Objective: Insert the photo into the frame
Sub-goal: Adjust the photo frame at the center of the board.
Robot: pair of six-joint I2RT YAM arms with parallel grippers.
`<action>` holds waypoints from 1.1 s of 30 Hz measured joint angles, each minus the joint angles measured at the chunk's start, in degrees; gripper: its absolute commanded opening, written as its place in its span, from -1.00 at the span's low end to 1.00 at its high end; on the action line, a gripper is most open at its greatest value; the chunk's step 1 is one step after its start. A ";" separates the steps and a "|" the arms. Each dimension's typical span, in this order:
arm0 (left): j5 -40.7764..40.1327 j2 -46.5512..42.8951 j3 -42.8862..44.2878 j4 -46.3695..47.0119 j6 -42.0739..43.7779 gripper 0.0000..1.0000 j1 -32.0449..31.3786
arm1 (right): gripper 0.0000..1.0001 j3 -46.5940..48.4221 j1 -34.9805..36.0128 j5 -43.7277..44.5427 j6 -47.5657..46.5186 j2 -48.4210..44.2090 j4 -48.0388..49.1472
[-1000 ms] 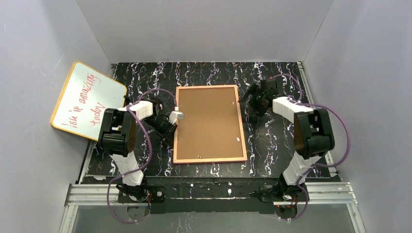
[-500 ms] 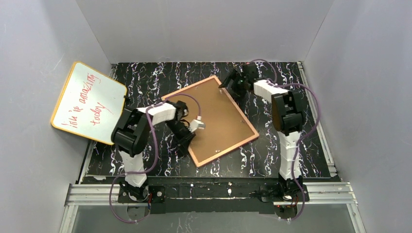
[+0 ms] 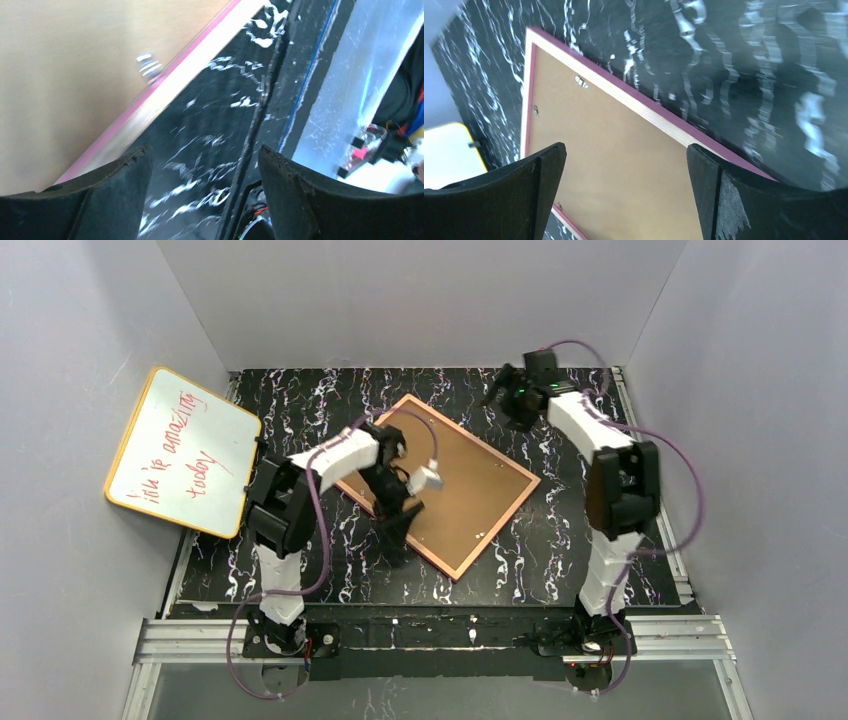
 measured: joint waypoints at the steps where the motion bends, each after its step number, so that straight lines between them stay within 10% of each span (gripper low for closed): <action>1: -0.04 0.00 2.25 -1.99 1.44 0.50 2.34 | 0.97 -2.62 -1.16 1.14 0.26 -3.65 -0.39; 11: -6.82 8.13 34.45 -3.85 0.98 0.33 27.96 | 0.97 -36.06 -3.52 4.57 5.01 -36.46 -0.42; 21: -14.62 23.17 38.29 10.60 -14.10 -0.17 33.40 | 0.97 -58.18 -3.26 0.96 11.39 -58.73 -1.14; 33: -8.72 17.53 25.55 15.67 -13.22 -0.29 33.03 | 0.97 -63.08 -3.26 -3.15 13.11 -46.31 6.73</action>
